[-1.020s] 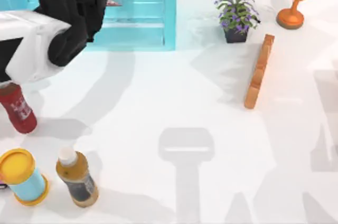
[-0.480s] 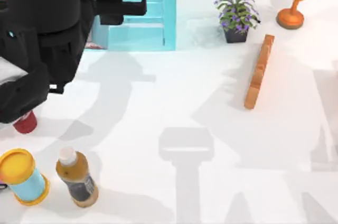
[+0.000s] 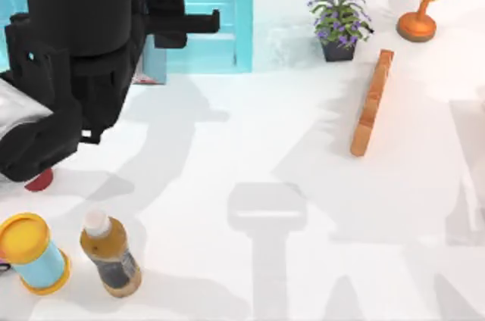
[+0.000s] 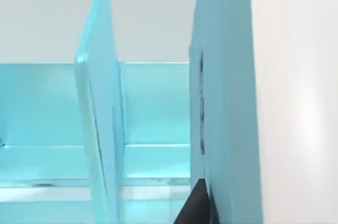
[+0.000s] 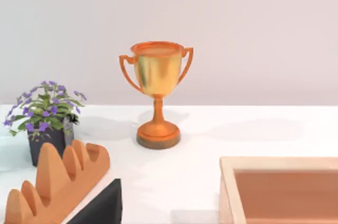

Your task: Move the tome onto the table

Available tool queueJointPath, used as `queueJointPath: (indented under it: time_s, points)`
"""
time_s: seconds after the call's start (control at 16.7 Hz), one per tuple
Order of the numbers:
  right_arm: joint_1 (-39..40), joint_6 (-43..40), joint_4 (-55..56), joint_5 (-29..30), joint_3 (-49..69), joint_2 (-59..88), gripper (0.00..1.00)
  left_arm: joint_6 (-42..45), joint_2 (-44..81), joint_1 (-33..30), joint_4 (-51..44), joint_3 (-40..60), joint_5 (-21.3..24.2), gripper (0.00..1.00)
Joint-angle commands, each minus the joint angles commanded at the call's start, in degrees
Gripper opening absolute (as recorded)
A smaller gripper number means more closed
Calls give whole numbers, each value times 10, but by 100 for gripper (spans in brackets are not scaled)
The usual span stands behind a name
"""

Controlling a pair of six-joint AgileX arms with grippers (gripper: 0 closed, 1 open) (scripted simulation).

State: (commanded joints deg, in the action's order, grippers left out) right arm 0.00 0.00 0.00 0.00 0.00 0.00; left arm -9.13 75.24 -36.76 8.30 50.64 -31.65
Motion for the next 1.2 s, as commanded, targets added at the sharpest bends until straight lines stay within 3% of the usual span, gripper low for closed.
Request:
queueJointPath:
  time_s: [0.24, 0.48, 1.2]
  points:
    - [0, 0, 0, 0, 0, 0, 100, -126, 35, -52, -50, -11, -21, 0]
    - [0, 0, 0, 0, 0, 0, 100, -327, 84, -126, -119, -15, -63, 0]
    - [0, 0, 0, 0, 0, 0, 100, -1123, 255, -379, -331, 61, -276, 0]
